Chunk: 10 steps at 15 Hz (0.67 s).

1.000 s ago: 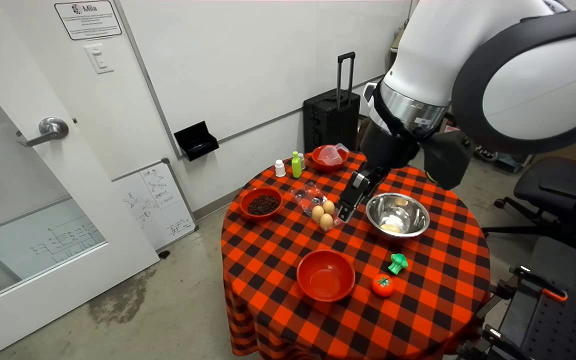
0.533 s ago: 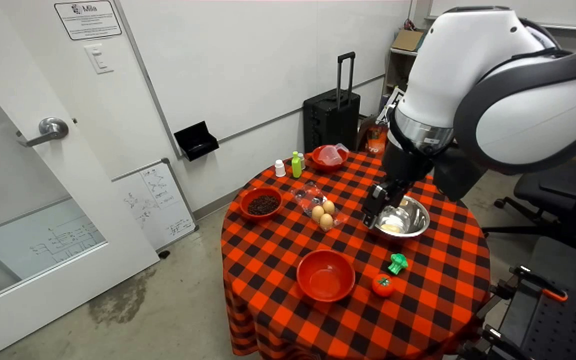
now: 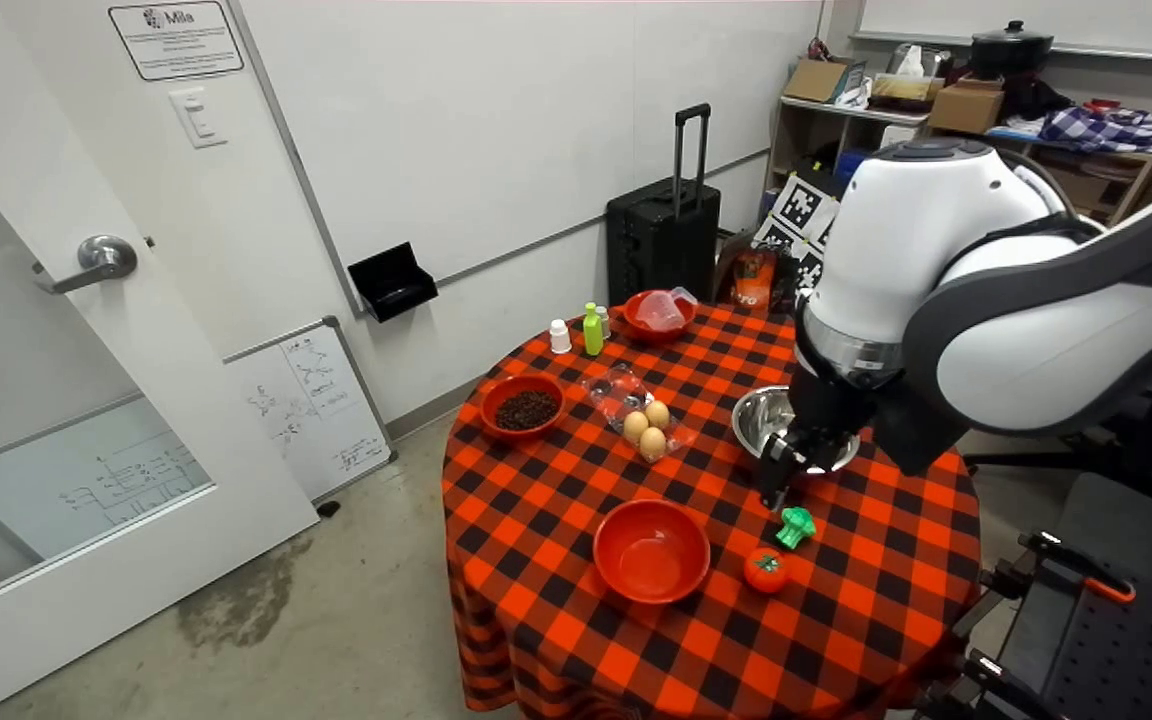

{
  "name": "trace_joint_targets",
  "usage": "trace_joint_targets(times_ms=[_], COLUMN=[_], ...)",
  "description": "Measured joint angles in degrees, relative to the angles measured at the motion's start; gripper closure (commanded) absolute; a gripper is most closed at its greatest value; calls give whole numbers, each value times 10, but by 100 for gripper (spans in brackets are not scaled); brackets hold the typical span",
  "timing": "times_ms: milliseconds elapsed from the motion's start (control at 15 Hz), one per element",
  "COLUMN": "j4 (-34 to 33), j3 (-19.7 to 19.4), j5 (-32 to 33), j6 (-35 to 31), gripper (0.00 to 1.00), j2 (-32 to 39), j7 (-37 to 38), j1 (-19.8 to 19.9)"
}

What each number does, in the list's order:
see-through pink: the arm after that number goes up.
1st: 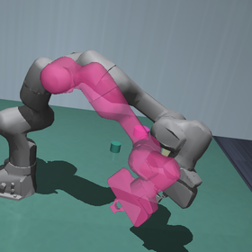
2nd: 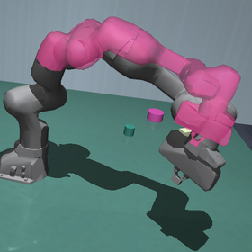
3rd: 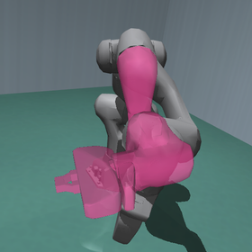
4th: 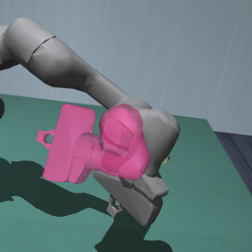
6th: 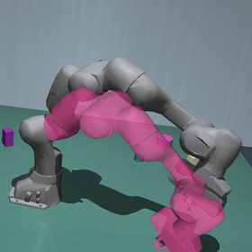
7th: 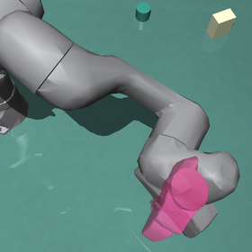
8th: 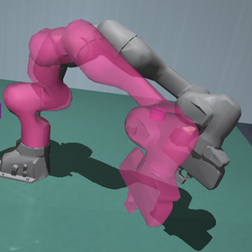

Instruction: Put the tomato inside the empty red bowl

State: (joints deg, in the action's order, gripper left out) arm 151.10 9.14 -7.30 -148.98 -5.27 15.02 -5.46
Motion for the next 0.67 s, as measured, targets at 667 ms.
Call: trace_joint_targets(times_ms=[667], j4=[20], j3=[-10], j5=[7], j6=[-174], gripper=[0], j2=[140], j7=[52], j1=[-11])
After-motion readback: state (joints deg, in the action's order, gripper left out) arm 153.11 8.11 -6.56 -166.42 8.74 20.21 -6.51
